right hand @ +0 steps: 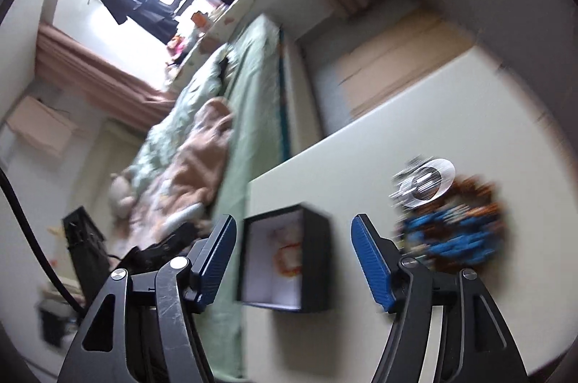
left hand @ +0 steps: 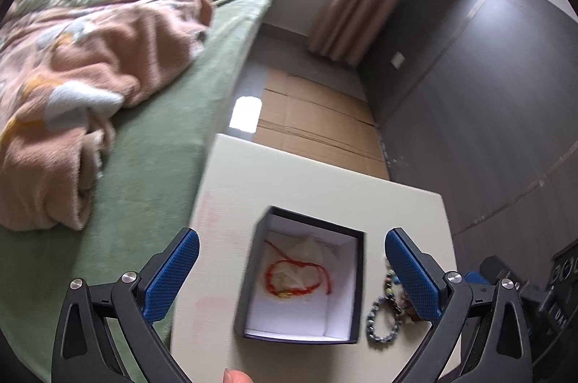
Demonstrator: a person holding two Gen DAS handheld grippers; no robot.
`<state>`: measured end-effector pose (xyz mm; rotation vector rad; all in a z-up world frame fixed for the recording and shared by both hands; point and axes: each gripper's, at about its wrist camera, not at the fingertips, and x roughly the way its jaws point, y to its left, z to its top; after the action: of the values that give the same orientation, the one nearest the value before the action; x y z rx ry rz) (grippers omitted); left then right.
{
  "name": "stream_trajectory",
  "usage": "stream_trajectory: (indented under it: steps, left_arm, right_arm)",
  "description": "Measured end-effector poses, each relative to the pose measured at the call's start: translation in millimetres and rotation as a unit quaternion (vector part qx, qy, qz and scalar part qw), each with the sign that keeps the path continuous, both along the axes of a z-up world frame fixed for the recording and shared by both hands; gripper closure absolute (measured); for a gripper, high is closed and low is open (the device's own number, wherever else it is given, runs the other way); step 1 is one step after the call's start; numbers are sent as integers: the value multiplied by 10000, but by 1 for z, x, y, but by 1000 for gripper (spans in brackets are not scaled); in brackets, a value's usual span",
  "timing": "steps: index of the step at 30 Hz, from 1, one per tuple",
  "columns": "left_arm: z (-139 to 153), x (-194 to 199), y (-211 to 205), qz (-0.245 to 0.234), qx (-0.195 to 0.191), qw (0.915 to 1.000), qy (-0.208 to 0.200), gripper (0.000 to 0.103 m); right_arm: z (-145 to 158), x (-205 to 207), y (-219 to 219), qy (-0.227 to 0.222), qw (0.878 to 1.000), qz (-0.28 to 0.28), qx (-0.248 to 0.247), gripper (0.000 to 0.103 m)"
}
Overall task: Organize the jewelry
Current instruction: 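Close the left tool on the blue braided bracelet in the pile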
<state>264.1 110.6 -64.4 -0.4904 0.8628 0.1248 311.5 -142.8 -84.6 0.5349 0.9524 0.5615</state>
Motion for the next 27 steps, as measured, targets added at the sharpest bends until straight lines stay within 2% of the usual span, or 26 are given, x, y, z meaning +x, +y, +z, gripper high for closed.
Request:
stream_trajectory:
  steps: [3, 5, 11, 14, 15, 18, 23, 27]
  left_arm:
    - [2, 3, -14, -249, 23, 9997, -45, 0]
    - [3, 5, -22, -384, -11, 9992, -85, 0]
    - [6, 11, -51, -729, -66, 9972, -133, 0]
    - [5, 15, -71, -967, -68, 9953, -53, 0]
    - [3, 16, -79, -1045, -5, 9945, 21, 0]
    - [-1, 20, -102, -1239, 125, 9921, 150, 0]
    - [-12, 27, -130, -1468, 4, 9889, 209, 0]
    - [-20, 34, -146, -1604, -131, 9867, 234, 9]
  right_arm:
    - [13, -4, -26, -203, 9984, -301, -427, 36]
    - [13, -4, -48, -137, 9960, -637, -615, 36]
    - [1, 1, -89, 317, 9936, -1030, -347, 36]
    - [-8, 2, -101, 559, 9917, -1153, -142, 16]
    - [-11, 1, -104, 603, 9910, -1186, -118, 15]
    - [-20, 1, -110, 749, 9885, -1302, -180, 15]
    - [-36, 2, -134, 1039, 9809, -1642, 32, 15]
    - [-47, 5, -147, 1215, 9784, -1672, 100, 15]
